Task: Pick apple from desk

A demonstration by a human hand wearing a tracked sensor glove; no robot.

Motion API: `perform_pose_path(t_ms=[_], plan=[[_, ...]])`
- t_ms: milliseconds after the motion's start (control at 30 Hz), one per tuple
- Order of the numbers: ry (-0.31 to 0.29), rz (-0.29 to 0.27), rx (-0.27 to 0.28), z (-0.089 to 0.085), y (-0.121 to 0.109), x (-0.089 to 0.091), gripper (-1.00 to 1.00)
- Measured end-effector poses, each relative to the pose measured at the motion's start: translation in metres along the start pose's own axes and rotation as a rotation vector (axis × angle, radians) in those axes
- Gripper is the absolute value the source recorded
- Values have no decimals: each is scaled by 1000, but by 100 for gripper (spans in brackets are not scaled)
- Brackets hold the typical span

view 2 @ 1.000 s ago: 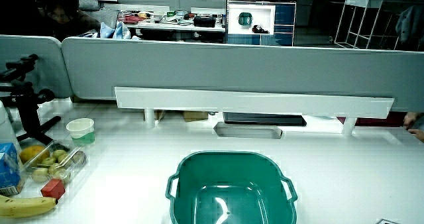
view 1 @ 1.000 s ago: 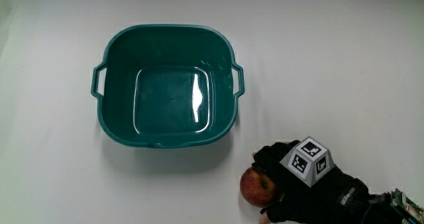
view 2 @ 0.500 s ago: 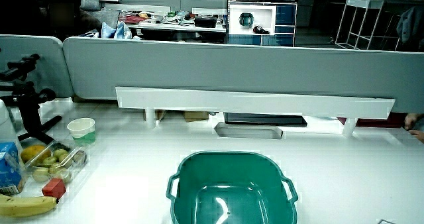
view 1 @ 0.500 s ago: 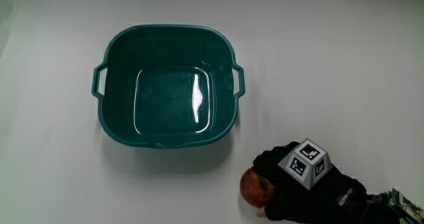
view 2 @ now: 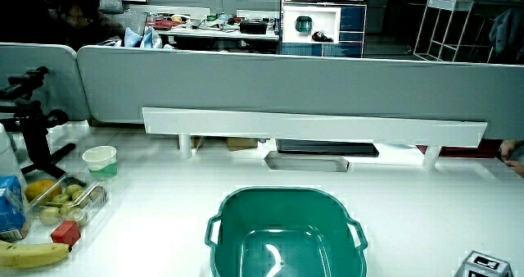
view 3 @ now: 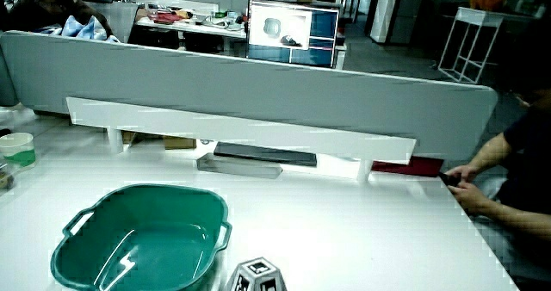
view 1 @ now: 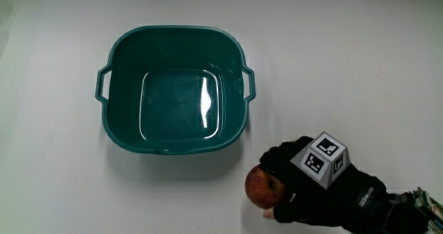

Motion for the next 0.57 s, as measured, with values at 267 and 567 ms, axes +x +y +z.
perform_pose_path(t_ms=[267,567], plan=[[26,18,76,37,1,-10,100],[-38,7,123,64,20,-10,100]])
